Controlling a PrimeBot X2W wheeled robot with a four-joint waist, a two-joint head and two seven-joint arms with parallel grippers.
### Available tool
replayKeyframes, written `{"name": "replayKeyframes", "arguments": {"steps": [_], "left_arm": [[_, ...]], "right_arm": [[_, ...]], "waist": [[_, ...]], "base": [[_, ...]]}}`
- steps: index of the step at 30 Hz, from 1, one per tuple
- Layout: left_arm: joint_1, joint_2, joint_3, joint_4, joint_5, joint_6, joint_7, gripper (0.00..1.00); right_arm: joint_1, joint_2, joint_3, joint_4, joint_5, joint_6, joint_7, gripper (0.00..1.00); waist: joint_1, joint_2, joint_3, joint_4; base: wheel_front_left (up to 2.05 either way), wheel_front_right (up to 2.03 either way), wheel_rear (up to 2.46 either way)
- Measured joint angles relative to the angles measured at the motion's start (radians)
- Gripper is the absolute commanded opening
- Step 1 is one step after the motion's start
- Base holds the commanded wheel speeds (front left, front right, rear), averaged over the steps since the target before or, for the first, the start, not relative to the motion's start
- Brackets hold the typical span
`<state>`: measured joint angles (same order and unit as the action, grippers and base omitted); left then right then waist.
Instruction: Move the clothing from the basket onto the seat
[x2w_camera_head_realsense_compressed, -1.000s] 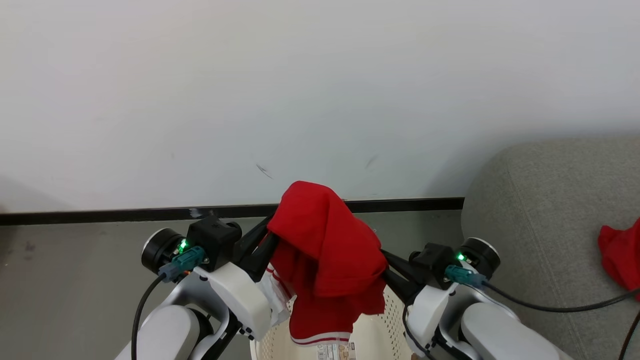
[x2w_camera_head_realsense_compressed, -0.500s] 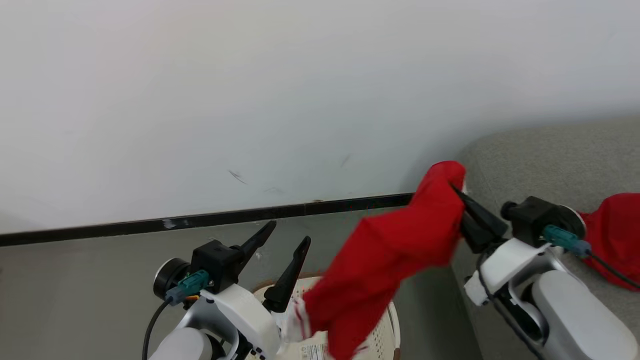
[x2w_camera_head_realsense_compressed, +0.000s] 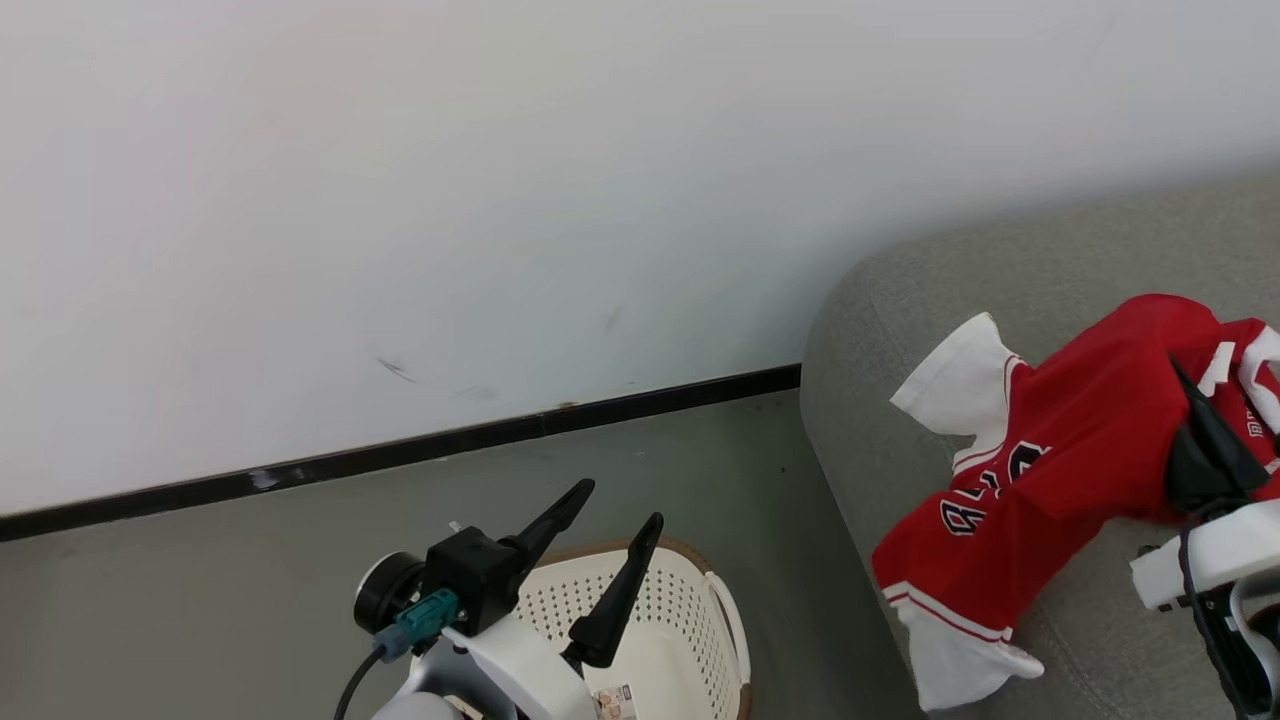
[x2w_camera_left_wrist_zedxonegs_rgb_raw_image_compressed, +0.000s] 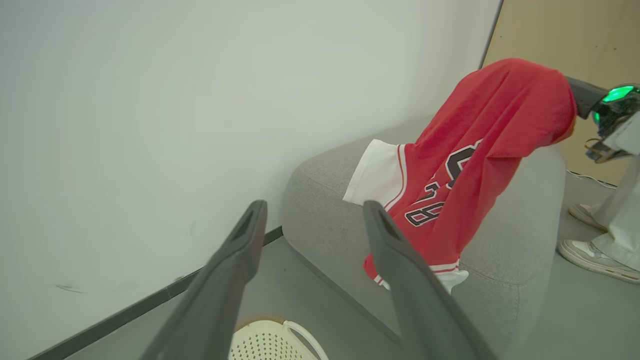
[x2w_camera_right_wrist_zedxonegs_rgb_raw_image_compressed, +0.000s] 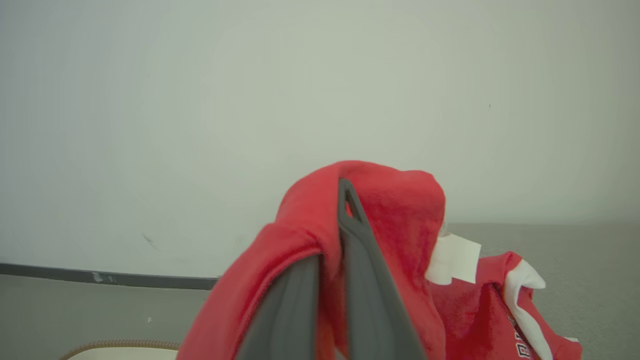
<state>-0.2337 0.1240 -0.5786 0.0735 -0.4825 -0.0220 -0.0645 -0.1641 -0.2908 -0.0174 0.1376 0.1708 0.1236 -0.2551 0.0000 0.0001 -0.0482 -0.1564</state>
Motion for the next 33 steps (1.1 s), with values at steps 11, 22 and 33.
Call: {"name": "replayKeyframes", "arguments": {"steps": [11,22,33], "left_arm": [[0.021,-0.025,-0.057,0.046,0.002,-0.026,-0.030,1.00],[0.022,-0.030,-0.064,0.072,0.020,-0.026,-0.062,1.00],[0.041,-0.025,-0.034,0.073,0.037,0.012,-0.079,1.00]], "right_arm": [[0.116,0.028,-0.106,-0.127,-0.051,0.000,0.000,0.00],[0.183,0.061,-0.088,-0.183,-0.056,0.000,0.000,0.00],[-0.033,-0.004,0.080,-0.163,-0.021,0.000,0.000,0.00]], "waist": [[0.0000,0.0000,0.006,-0.090],[0.0000,0.0000,0.013,-0.170],[0.0000,0.0000,0.049,-0.218]], "base": [[0.00,0.00,0.00],[0.00,0.00,0.00],[0.00,0.00,0.00]]}}
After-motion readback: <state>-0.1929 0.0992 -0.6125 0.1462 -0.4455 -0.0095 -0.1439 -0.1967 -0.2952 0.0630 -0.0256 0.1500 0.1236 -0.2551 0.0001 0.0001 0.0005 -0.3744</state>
